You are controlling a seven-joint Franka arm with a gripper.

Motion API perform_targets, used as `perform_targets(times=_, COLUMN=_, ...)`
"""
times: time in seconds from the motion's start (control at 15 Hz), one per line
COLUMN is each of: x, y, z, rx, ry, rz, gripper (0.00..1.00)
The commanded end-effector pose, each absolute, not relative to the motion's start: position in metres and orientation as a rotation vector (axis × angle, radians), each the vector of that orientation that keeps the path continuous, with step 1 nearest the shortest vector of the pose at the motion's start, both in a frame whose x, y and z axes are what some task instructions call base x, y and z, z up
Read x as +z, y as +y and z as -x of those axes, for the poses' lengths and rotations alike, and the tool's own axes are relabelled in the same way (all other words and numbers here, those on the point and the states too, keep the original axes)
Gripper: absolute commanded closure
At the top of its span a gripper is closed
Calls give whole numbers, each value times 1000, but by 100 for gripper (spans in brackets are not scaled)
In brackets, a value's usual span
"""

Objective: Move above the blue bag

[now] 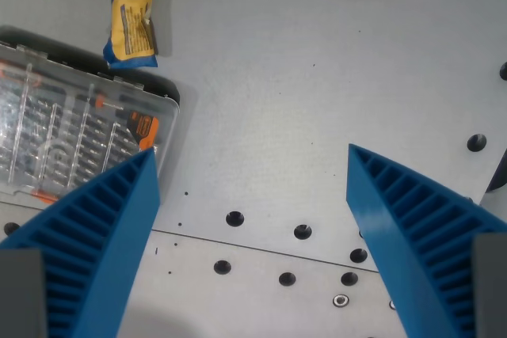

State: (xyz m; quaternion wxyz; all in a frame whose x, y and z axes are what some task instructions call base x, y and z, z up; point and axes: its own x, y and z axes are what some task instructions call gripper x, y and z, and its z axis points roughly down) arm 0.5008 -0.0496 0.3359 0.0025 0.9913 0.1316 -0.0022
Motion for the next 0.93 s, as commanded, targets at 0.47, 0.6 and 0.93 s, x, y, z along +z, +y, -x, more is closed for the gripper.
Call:
perform_targets(times=0.47, x=337, y=-49, z=-501, rx=1, ry=405, rz=-3109, gripper=0)
perform_targets(times=0.6, x=335, y=-48, z=-501, rx=4, ry=396, rz=-3109, gripper=0)
perform_targets(times=0.93, x=326, y=-43, z=-505, rx=23, ry=354, rz=-3106, gripper=0)
